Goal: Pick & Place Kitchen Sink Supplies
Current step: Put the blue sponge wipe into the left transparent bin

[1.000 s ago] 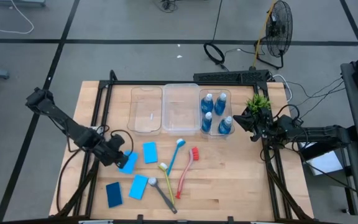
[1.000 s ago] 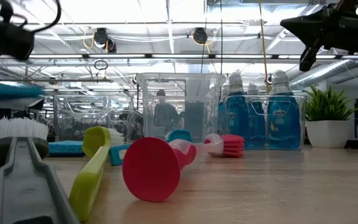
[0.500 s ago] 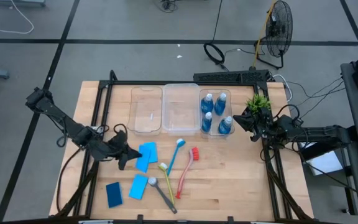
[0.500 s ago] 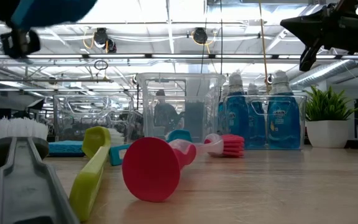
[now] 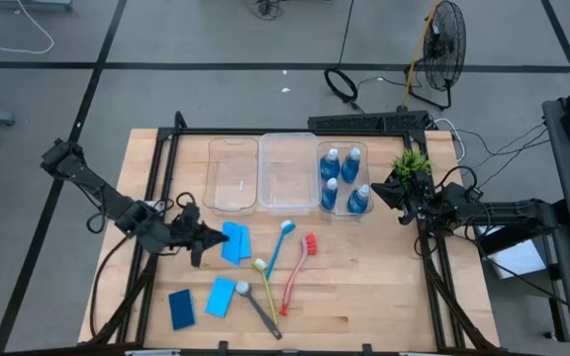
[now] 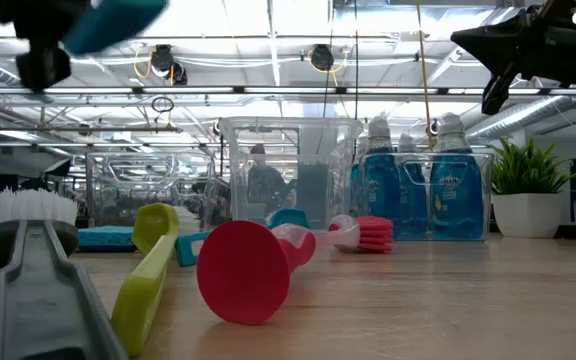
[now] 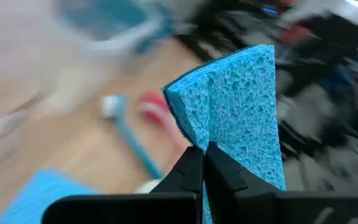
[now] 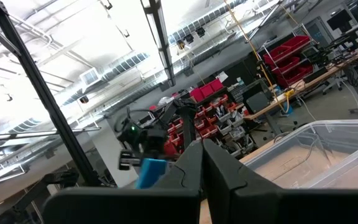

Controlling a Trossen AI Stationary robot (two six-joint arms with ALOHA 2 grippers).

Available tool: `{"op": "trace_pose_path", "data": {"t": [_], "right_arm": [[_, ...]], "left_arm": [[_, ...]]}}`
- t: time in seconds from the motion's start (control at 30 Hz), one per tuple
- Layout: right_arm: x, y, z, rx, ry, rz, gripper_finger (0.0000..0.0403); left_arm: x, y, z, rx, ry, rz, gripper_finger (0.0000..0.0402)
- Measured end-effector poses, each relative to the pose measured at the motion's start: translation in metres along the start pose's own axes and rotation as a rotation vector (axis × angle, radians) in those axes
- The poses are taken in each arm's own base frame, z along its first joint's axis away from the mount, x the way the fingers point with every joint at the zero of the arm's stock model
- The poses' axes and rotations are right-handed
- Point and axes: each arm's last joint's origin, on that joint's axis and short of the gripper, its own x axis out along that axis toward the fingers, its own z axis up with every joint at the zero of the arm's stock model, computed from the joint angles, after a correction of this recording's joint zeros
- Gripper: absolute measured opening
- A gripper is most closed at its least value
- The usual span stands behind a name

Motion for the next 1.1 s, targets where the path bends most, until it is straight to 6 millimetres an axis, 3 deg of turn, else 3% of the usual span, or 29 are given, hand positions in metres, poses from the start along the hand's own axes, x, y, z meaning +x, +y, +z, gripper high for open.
{"op": "trace_pose_path", "data": {"t": [0.2,0.47,0.7,0.93,1.1], "right_arm": [[0.0,0.0,0.0,0.0,-0.001,0.0,0.0],[0.0,0.0,0.0,0.025,0.0,0.0,0.0],[0.0,0.0,0.0,0.024,-0.001,0.0,0.0],[0.0,0.0,0.0,0.023,0.0,0.0,0.0],[0.0,0.0,0.0,0.024,-0.001,-0.001,0.0]], "left_arm": [[0.006,0.018,0.01,-0.123,-0.077,0.216,0.0001],[0.0,0.019,0.071,-0.005,-0.089,0.494,0.0001],[-0.008,0.032,0.118,-0.013,-0.131,0.677,0.0001],[0.004,0.057,0.143,-0.043,-0.113,0.771,0.0001],[0.024,0.084,0.156,-0.063,-0.049,0.836,0.0001]]}}
